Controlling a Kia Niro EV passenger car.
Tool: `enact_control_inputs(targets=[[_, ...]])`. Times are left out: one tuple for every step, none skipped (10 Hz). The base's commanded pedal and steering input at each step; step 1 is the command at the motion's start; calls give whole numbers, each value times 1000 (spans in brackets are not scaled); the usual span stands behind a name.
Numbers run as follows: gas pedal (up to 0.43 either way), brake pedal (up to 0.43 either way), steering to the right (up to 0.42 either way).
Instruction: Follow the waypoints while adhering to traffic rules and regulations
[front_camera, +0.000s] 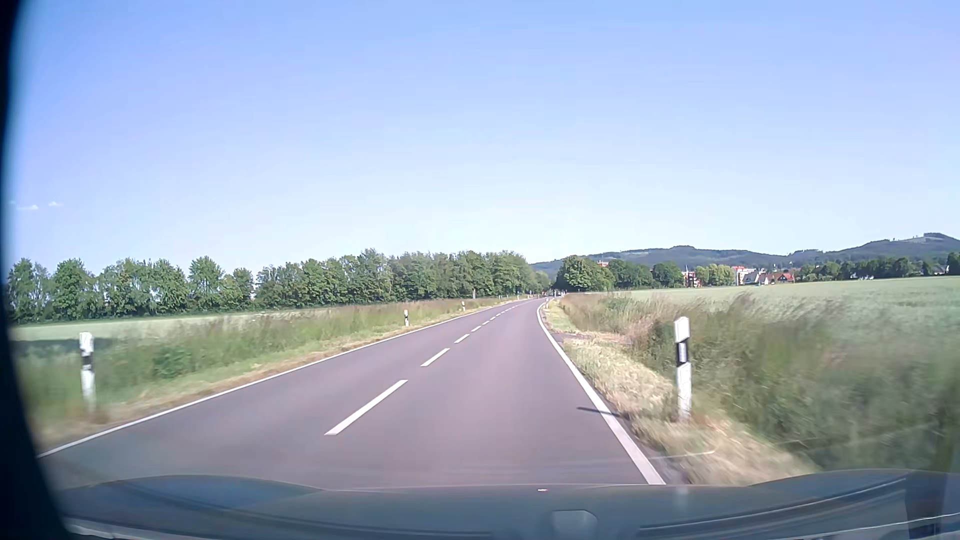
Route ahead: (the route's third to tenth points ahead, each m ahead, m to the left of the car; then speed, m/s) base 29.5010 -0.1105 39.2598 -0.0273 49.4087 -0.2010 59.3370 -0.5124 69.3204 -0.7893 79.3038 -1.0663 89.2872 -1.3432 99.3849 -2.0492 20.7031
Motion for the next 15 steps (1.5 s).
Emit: enact_control_inputs(targets=[[228,6,0],[228,6,1],[228,6,1],[228,6,1],[228,6,0],[228,6,1],[228,6,1],[228,6,1],[228,6,0],[220,6,1],[209,6,1],[209,6,1],[209,6,1],[209,6,1],[197,6,1]])
